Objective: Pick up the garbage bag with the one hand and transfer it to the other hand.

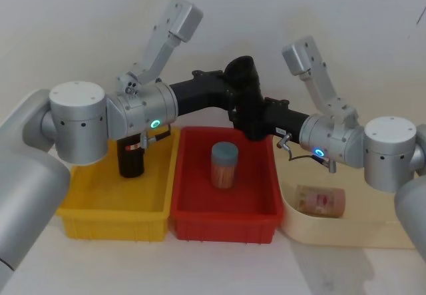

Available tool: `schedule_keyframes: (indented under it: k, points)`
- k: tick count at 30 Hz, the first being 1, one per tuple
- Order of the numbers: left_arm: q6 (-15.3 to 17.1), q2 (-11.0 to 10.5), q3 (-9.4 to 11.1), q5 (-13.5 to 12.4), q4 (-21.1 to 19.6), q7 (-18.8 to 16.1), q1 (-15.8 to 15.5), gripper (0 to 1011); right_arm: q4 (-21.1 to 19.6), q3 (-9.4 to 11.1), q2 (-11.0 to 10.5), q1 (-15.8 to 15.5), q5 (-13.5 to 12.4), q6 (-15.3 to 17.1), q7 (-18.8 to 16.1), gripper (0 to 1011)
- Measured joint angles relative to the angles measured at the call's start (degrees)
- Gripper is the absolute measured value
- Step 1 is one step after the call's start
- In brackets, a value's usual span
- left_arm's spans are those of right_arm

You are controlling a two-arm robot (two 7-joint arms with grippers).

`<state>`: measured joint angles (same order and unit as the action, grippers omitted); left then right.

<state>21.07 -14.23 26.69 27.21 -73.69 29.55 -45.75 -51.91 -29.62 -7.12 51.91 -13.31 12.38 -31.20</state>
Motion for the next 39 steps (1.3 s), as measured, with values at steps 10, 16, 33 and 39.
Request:
schedule_keyframes:
  k: [10, 16, 33, 39]
  points:
    - [0.0, 0.0, 0.0, 0.0, 0.0, 0.02, 0.0, 402, -0.65, 0.18, -0.22, -0.33, -0.41, 0.73, 1.1, 596]
    - [0.0, 0.0, 0.0, 0.0, 0.0, 0.03, 0.0, 567, -1.26, 0.41, -0.41, -0.65, -0.73, 1.37, 1.91, 596]
    - [0.0, 0.0, 0.0, 0.0, 0.0, 0.0, 0.0, 1001, -1.05, 1.87, -1.47, -0.98, 0.15, 3.18, 6.72, 592]
    - [0.0, 0.0, 0.0, 0.01, 0.0, 0.0, 0.0, 1001, 0.01, 2.85, -2.32, -0.72, 1.01, 3.56, 9.36, 593]
